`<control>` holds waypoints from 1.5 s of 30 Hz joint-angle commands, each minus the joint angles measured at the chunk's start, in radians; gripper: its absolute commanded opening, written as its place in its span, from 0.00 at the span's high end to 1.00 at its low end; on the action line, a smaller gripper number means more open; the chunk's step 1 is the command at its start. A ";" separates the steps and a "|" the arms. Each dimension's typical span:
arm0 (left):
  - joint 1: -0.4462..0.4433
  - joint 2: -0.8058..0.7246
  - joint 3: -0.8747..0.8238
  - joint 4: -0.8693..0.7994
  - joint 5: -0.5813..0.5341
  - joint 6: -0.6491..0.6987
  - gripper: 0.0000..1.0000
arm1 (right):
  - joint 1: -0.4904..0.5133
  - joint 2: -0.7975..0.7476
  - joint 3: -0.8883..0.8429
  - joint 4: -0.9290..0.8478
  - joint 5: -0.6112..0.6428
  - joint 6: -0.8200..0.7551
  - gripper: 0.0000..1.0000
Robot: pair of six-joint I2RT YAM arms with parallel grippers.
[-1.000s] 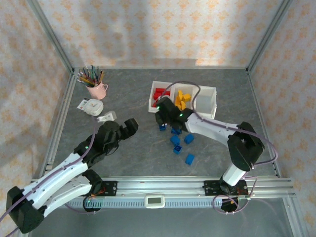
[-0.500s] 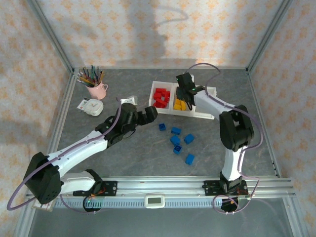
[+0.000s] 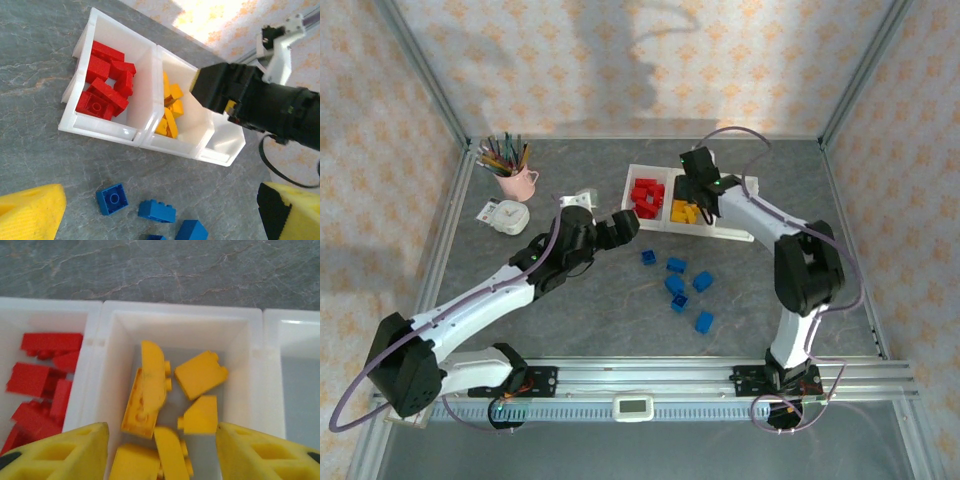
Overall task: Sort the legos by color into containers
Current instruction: Place the lego in the container, then pick up the lego from the center of the table.
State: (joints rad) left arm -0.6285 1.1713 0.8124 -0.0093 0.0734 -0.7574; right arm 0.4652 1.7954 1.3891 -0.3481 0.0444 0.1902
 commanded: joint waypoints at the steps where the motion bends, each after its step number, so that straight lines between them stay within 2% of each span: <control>1: 0.001 -0.056 -0.032 0.007 -0.024 -0.001 0.01 | 0.052 -0.091 -0.066 -0.008 -0.009 0.017 0.40; 7: 0.001 -0.135 -0.101 -0.030 -0.073 -0.029 0.01 | 0.158 -0.164 -0.189 -0.006 -0.015 0.033 0.37; 12: 0.001 -0.198 -0.162 -0.052 -0.098 -0.068 0.01 | 0.246 -0.167 -0.246 0.010 -0.017 0.053 0.34; 20: 0.003 -0.278 -0.244 -0.080 -0.142 -0.118 0.01 | 0.329 -0.066 -0.258 0.062 -0.031 0.062 0.29; 24: 0.003 -0.307 -0.263 -0.099 -0.167 -0.129 0.01 | 0.340 0.001 -0.217 0.051 0.020 0.058 0.29; 27: 0.003 -0.324 -0.272 -0.109 -0.178 -0.134 0.01 | 0.340 0.051 -0.191 0.054 0.005 0.041 0.30; 37: 0.006 -0.348 -0.293 -0.106 -0.188 -0.148 0.01 | 0.340 0.162 -0.143 0.083 -0.035 0.025 0.51; 45: 0.007 -0.341 -0.286 -0.107 -0.175 -0.144 0.01 | 0.340 0.153 -0.133 0.077 -0.055 0.017 0.70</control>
State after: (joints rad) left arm -0.6277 0.8352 0.5282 -0.0948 -0.0872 -0.8932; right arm 0.8024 1.9568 1.2343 -0.2752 -0.0090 0.2054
